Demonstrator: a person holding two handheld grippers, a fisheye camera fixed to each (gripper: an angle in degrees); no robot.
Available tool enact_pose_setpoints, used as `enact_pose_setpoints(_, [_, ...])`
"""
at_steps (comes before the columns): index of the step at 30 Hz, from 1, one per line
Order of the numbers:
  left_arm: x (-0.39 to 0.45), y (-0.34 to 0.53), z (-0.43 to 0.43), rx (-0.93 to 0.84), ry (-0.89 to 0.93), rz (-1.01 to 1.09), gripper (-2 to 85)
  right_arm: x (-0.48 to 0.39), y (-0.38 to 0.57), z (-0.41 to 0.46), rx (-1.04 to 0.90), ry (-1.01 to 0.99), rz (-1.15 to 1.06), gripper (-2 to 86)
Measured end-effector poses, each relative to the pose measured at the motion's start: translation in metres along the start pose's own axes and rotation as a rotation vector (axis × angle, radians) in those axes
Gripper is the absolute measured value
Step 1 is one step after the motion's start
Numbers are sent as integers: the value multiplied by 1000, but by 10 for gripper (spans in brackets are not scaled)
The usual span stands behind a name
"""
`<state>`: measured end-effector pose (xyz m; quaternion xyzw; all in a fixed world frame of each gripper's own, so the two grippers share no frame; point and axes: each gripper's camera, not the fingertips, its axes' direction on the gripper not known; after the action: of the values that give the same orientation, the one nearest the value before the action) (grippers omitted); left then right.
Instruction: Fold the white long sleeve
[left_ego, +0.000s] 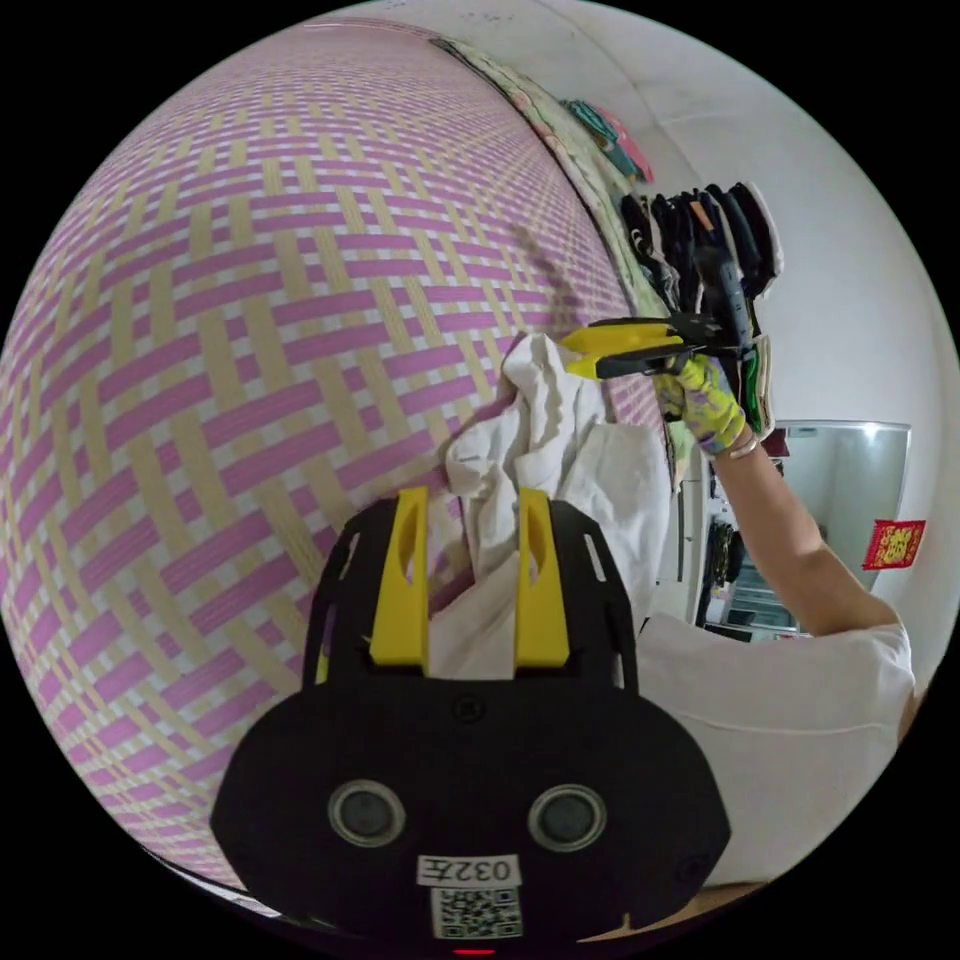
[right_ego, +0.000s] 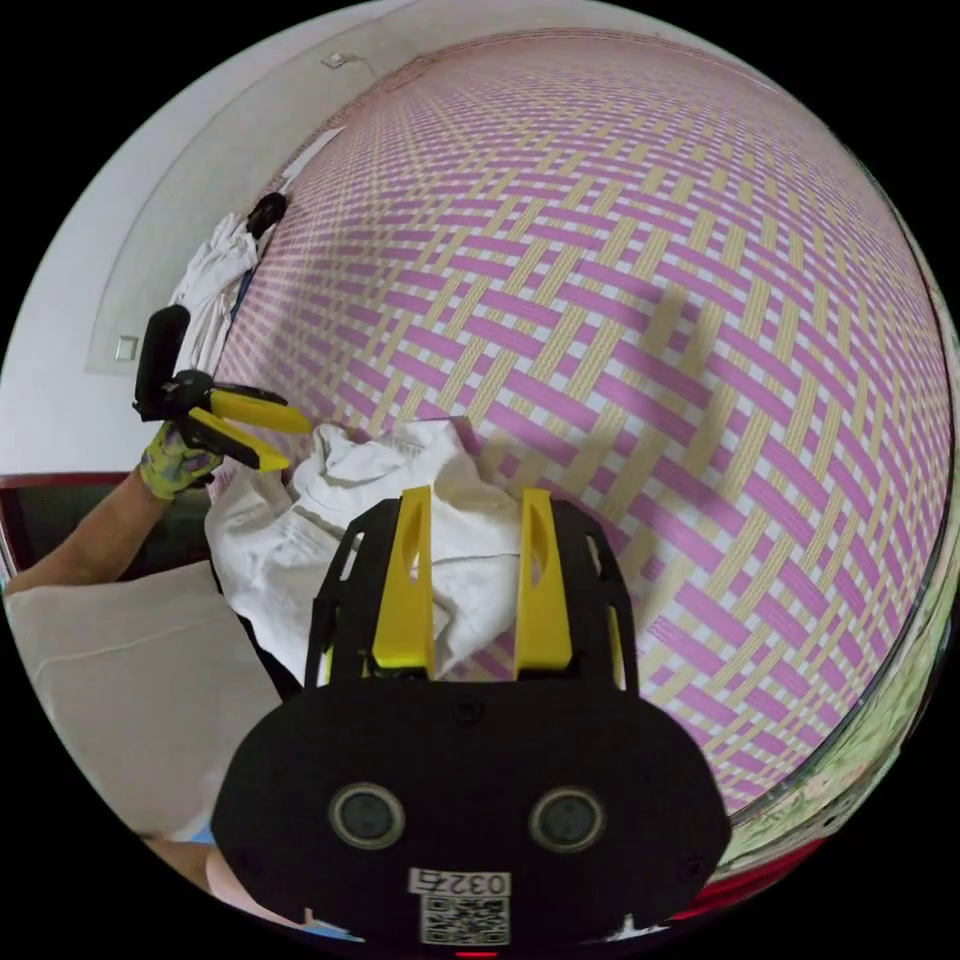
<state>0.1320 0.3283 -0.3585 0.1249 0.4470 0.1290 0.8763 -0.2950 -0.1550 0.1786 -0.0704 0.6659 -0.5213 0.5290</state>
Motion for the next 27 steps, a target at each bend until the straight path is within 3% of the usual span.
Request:
enact_pose_setpoints(4, [26,-4,22,-11,-35,23,93,-20,21,-3,-37,41,-52,74])
enact_pose_setpoints(6, [43,2,33,-33,-159,44,67,-32,39,-7,-57,70,-61,26])
enact_pose_setpoints(10, [52,20,37,-50,-155,90,39,-58,79,-46,51,105,-51,0])
enact_pose_setpoints(13, [62,58,5,91,-109,127,39,-91,130,-104,201,127,-65,-5])
enact_pose_setpoints(18, [112,160,-125,557,-191,218,40,-172,257,-235,585,281,-73,-7])
enact_pose_setpoints(22, [168,230,-198,819,-166,383,40,-231,344,-316,864,350,-118,-7])
enact_pose_setpoints(27, [285,312,-226,1024,-531,591,38,-325,431,-382,1106,644,-170,-7])
